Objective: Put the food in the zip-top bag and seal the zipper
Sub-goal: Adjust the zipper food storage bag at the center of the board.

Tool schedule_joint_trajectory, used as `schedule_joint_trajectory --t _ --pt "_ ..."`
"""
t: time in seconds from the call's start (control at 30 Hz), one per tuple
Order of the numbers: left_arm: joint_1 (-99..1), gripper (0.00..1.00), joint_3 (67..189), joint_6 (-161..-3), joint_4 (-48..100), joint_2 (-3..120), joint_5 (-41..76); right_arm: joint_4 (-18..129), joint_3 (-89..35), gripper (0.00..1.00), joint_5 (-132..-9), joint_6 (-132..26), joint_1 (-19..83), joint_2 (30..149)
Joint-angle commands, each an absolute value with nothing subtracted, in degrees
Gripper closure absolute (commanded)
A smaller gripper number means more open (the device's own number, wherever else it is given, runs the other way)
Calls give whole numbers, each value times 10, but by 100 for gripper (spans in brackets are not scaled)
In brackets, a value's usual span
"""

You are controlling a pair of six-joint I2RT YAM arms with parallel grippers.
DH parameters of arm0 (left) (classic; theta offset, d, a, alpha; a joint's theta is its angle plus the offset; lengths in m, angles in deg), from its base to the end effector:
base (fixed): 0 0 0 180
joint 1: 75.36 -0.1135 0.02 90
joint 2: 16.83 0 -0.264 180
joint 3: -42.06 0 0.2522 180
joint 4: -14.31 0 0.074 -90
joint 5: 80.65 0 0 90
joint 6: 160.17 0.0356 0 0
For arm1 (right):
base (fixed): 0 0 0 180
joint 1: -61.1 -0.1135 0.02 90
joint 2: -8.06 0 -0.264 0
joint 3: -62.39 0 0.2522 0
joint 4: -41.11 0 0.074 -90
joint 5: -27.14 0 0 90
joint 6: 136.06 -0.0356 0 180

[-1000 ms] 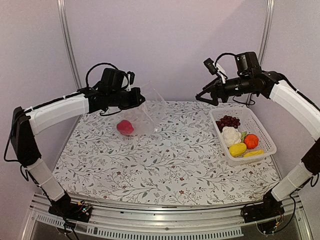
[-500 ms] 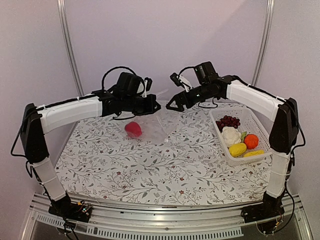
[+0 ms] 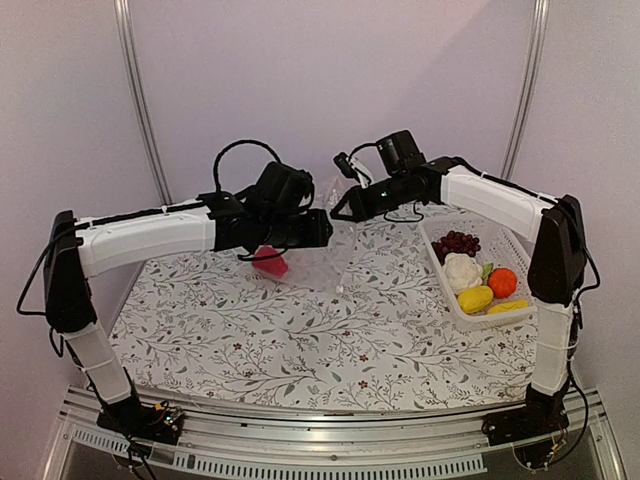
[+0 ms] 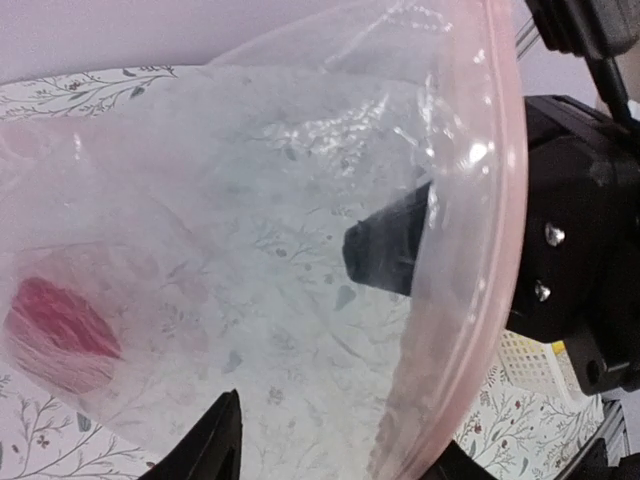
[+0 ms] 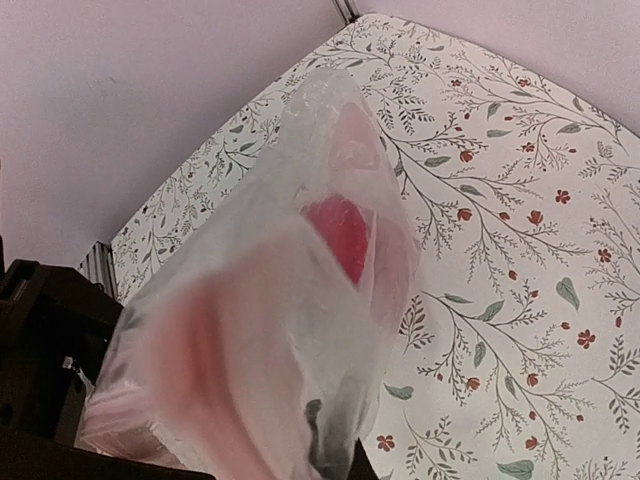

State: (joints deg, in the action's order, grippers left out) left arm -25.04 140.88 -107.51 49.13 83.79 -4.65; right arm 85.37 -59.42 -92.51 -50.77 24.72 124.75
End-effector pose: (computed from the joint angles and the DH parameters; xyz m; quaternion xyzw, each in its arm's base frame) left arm 0.2670 -0.3084 0.3003 0.0458 0.8873 -0.2302 0.3970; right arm 0.3689 0.2936 0.3056 -0.3439 0.8099 0.3621 0.3076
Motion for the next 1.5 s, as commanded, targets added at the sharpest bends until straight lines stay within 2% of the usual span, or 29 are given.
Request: schedule_joint_trajectory --t 0.0,0.1,0.3,0.37,0.57,0.7,0.87,0.93,1.03,1.13,1.23,1.3,1.47 --pt "-208 49 1400 -1119 472 850 -126 821 -554 100 -958 -586 239 1199" --pt "-195 56 1402 -1145 475 863 -163 815 -539 100 -956 -597 236 1187" --pt "-168 91 1411 -1148 516 850 -277 807 -498 100 -919 -613 236 1156" --pt "-164 100 1413 -1133 523 840 -298 810 -489 100 -881 -611 236 1150" --pt "-163 100 1423 -1103 555 819 -339 851 -499 100 -661 -557 236 1143" --pt "-166 100 1428 -1083 548 823 -344 854 -502 90 -676 -513 236 1130" --pt "-168 100 1427 -1063 540 808 -352 859 -506 78 -599 -501 237 1136" --pt "-173 100 1413 -1048 522 795 -343 859 -515 74 -635 -496 239 1134" --pt "-189 100 1406 -1028 527 783 -337 862 -527 62 -836 -470 243 1125" --pt "-210 100 1390 -1001 534 765 -337 895 -548 42 -1054 -395 243 1108" --pt "-245 100 1366 -974 547 731 -333 942 -578 27 -1198 -341 246 1089" --pt "-272 100 1353 -951 561 689 -334 950 -581 18 -1226 -322 252 1072" --pt "-330 100 1344 -862 591 592 -348 951 -555 16 -1188 -322 294 1037"
